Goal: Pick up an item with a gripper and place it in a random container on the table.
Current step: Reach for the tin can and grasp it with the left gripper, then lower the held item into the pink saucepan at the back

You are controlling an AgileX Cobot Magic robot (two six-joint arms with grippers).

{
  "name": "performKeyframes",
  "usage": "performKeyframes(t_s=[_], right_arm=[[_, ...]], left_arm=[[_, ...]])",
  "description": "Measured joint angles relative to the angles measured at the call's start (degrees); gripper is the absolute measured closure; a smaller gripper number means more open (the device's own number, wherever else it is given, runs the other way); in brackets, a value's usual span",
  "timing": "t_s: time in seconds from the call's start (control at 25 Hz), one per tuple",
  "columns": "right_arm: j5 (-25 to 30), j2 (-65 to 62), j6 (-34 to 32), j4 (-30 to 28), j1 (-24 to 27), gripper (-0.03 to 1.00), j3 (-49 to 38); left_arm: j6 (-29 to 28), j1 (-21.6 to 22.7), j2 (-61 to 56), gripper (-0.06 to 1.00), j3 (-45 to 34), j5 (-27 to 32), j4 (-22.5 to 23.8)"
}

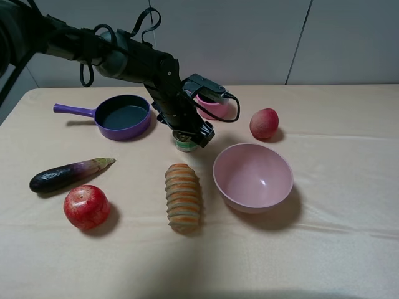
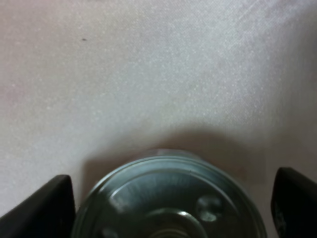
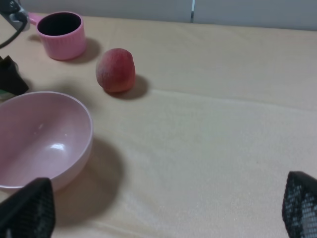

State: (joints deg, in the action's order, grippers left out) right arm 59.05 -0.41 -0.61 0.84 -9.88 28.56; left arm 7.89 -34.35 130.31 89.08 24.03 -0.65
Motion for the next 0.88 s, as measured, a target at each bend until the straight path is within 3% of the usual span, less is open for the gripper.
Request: performKeyframes(t_s=[0.16,0.32,0.88], right_arm=[[0.0,0.0,0.0,0.0,0.0,0.27,0.0],[0.0,0.0,0.0,0.0,0.0,0.27,0.0],[0.0,0.0,0.0,0.0,0.0,0.27,0.0]], left_arm=[[0.0,0.0,0.0,0.16,0.0,0.1,0.2],[0.0,0.0,0.0,0.28,0.0,0.1,0.3],[0.0,0.0,0.0,0.28,0.0,0.5,0.6]])
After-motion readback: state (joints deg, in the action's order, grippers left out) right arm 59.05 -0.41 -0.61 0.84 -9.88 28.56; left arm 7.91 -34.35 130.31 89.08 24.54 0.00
